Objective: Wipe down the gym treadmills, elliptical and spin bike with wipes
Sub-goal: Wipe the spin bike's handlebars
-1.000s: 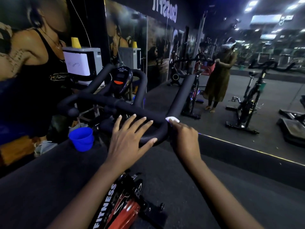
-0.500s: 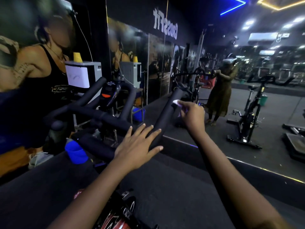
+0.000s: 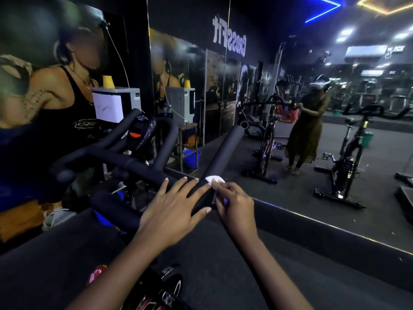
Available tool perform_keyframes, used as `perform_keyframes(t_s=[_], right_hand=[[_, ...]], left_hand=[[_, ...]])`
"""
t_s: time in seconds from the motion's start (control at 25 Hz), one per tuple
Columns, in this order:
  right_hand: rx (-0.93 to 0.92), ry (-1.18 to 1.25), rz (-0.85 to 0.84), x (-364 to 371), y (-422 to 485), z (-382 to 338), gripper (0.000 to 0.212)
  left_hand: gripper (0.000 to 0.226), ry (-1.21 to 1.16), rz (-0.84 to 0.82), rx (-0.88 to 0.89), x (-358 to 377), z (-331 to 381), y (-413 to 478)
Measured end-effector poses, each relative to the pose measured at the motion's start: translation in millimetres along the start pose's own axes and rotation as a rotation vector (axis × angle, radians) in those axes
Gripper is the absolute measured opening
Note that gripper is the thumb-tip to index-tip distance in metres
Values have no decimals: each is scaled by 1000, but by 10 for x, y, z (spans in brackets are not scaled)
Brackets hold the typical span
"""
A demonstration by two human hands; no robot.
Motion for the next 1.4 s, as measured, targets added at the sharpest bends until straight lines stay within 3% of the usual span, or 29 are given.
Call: perform_keyframes(t_s=[0.2,0.28,0.36,0.52,0.6,0.68,0.76,0.84,0.96,1.12,1.24,1.4], right_hand=[[-92,-188,26,-337,855,333,29],[-80,-324,-182,-164,1193,509,25],[-114,-435,-373,123,1230,586,20],[-197,-476,-327,251,1013,409,10],[-216,-477,-440,367,868,197,17],[-296,-406,-609,498,643,-79,24],[-407,-253,-676,467,512,-270,27],[-427,-154,-635,290,629,-191,33],[-379,-260,-455,30,1044,305,41],[-378,-326,-470,98,1251,702,51],[-132,-232,-262,-22,1248,983,45],[358,-11,113,-108,781,1075,44]], left_hand=[[95,-21,-86,-10,12,11,-13],[103,-11,-72,0,-2,27,-25],[98,-29,-47,4,-41,26,-24],[88,33,-64,19,21,47,-31],[86,36,-84,8,16,38,-6],[72,63,-60,23,-1,44,6],[60,75,-22,3,9,8,9],[62,54,-24,-6,52,11,0],[60,45,25,-5,23,-2,-3],[60,45,63,12,7,9,-12],[59,42,83,11,-2,-6,-1],[60,47,38,15,15,8,2]])
Point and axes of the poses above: each hand's wrist, its own y-axis towards the middle knuckle, its own x-axis out of the palm, z = x × y, the point moved 9 cm from there along y, towards the middle knuckle, and after that the axes turned 15 degrees about -x, right-handed, at the moved point
